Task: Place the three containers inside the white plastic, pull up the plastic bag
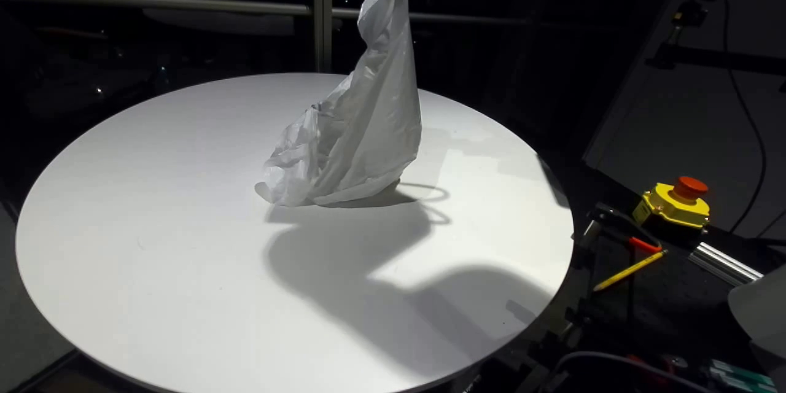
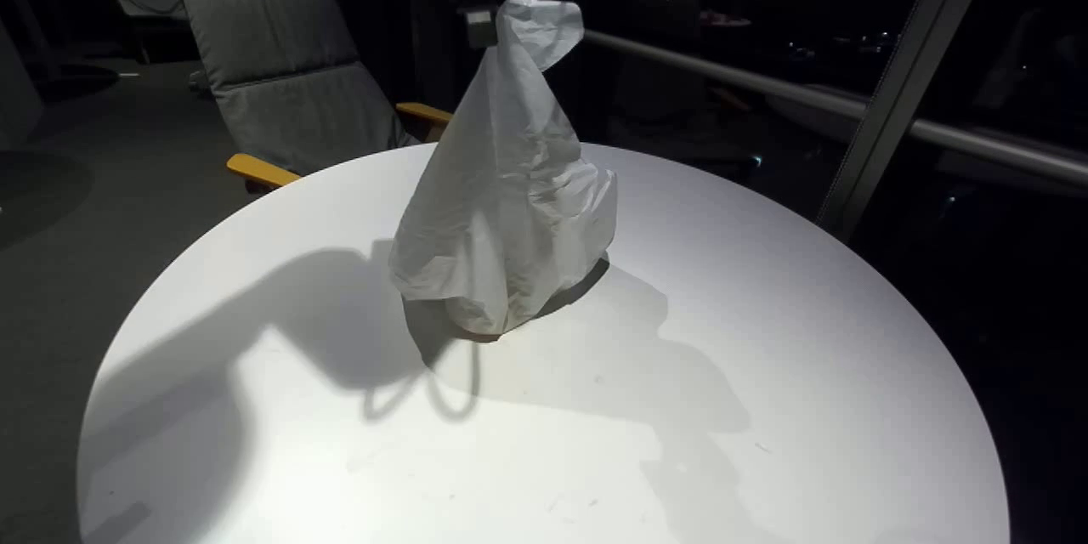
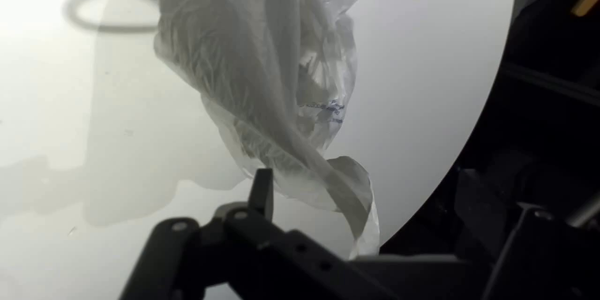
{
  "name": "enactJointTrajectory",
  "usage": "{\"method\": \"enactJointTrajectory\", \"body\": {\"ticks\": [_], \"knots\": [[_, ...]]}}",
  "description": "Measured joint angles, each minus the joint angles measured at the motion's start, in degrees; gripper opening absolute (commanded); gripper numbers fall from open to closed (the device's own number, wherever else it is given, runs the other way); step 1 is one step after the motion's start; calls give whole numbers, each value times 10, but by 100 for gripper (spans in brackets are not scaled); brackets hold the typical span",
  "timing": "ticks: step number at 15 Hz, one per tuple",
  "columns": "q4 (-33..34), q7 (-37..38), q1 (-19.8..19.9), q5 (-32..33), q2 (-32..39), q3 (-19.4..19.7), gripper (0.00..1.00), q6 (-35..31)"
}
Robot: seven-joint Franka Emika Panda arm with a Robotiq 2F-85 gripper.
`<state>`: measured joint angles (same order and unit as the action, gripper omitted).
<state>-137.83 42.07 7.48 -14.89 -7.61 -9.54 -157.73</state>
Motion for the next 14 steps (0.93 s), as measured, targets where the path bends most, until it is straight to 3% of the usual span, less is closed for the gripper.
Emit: {"method": "enactJointTrajectory", "body": {"ticks": [2, 3, 8, 11, 14], "knots": [[0, 58, 63, 102, -36, -75, 100, 56], [9, 90, 72, 152, -53, -98, 100, 94], [102, 170, -14, 330, -38, -137, 100, 260], [147, 168, -75, 388, 43, -140, 100, 286], [175, 158, -124, 427, 149, -114, 100, 277]]}}
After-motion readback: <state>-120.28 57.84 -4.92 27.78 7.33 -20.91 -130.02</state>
